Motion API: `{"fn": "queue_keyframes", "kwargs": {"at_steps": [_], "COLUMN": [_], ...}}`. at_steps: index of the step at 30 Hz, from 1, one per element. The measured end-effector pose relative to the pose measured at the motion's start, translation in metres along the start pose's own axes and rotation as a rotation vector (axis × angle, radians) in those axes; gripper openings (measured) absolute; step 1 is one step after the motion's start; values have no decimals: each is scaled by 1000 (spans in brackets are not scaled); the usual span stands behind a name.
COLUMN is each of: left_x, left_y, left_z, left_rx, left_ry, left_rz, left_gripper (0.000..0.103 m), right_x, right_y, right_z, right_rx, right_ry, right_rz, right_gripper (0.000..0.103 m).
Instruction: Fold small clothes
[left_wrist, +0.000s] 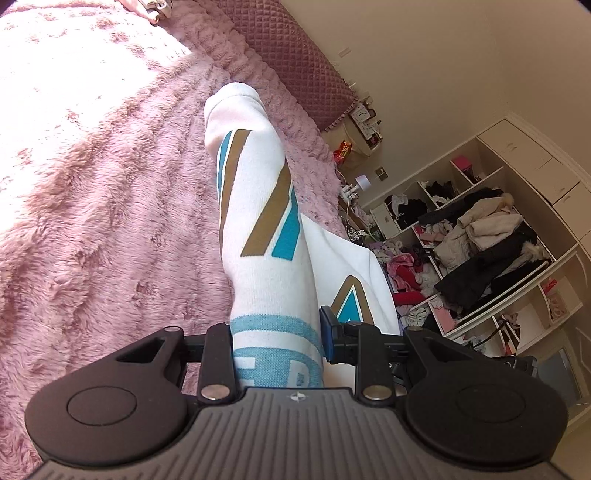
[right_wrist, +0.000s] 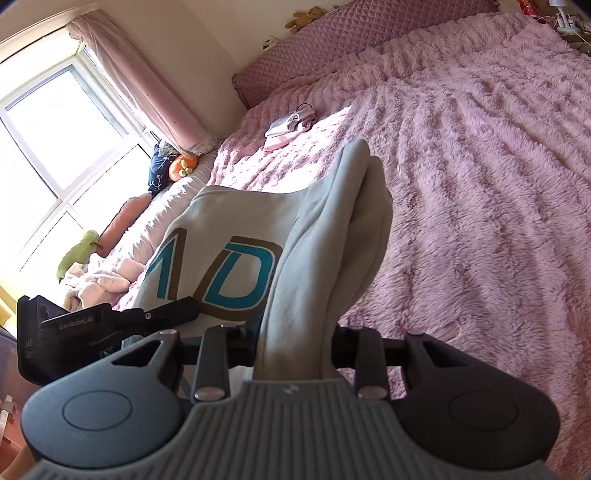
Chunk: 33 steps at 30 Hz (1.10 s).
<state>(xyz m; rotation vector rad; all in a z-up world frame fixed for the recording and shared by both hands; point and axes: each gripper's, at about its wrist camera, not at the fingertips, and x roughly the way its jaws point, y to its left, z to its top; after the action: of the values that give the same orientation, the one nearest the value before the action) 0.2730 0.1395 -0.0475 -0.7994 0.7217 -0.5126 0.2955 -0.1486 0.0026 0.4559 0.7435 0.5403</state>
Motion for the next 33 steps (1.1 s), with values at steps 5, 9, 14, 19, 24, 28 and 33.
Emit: {"fn": "queue_keyframes", "kwargs": {"at_steps": [5,9,14,19,24,28,33], "left_x": [2,20,34,23,23,18,17], "left_y": [44,88,138,148,135,127,127], "left_z": [-12,-32,-54,-45,-32,-31,-30], "left_rx": [-59,-117,-221,-237,-155,-111,-71], "left_ry": [18,60,85,111,155,165,144], "left_rz": [-2,4,23,-31,24,49,85], "left_gripper": [31,31,32,34,37,39,44], "right_x": [25,46,69,57,32,18,10], "right_y": [3,-14,-57,-91,-109,-111,-113], "right_z": [-27,-51,-78,-85,-97,-119,-135], "right_rx": [-21,-5,42,168,244,239,255], "right_ry": [74,138,181,167,281,372,364], "right_rz": [-29,-77,-109,-25,69,123,154], "right_gripper": [28,28,28,47,60,60,59]}}
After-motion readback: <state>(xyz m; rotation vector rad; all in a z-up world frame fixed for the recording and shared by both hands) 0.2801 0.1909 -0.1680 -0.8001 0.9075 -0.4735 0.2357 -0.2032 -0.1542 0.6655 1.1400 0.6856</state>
